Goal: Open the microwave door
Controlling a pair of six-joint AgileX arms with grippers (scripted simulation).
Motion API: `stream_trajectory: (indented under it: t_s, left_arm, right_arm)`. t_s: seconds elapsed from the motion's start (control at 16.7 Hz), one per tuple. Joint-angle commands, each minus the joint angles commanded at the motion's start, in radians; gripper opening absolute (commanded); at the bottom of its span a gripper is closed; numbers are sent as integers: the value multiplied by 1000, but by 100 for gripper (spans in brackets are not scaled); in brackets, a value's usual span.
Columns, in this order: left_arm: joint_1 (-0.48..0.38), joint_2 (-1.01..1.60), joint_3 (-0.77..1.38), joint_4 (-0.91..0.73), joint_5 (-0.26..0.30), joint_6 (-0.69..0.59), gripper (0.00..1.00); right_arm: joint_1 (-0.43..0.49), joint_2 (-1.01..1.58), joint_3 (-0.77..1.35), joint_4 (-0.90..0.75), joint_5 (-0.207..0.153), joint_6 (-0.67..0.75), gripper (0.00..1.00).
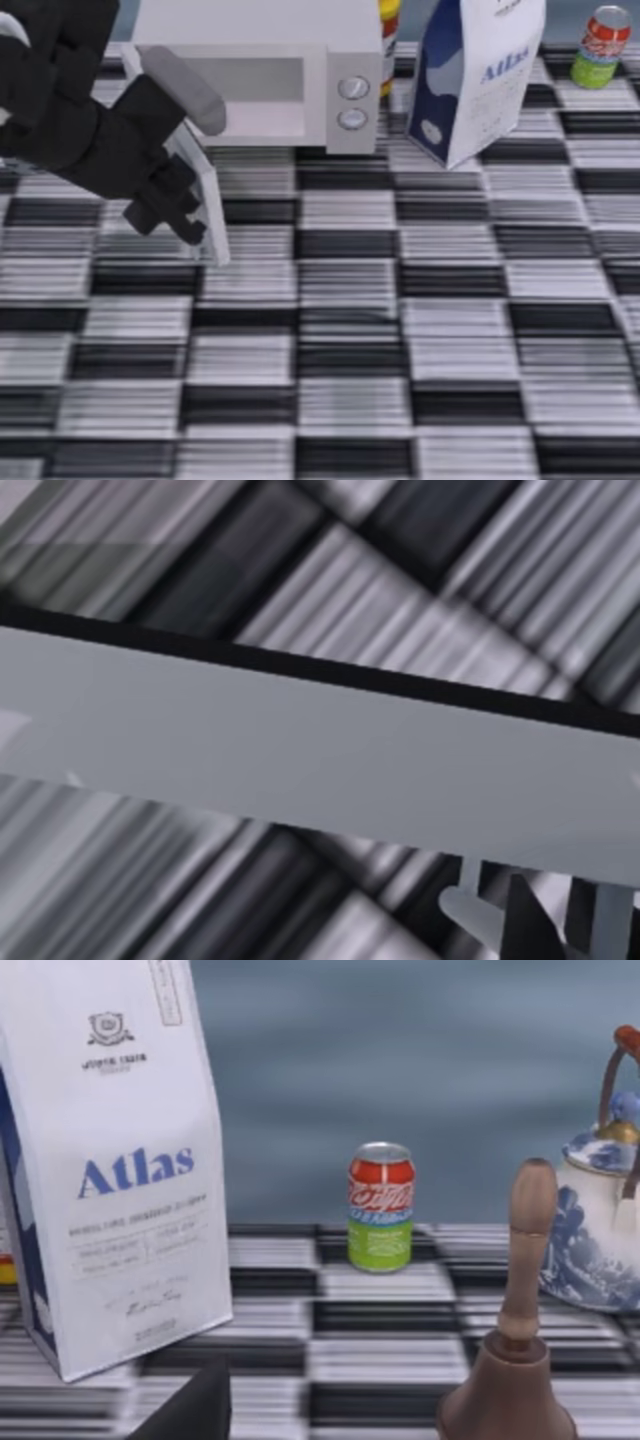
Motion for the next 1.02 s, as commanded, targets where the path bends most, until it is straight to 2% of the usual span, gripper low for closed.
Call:
stream_trajectory:
  t_s: [0.48, 1.02]
  left_arm:
    - [4, 3, -1, -6, 8, 13, 0]
    - [90, -2, 5, -79, 90, 215, 0]
  right_arm:
    - [0, 0, 0, 0, 0, 0, 100]
    - [0, 0, 0, 0, 0, 0, 100]
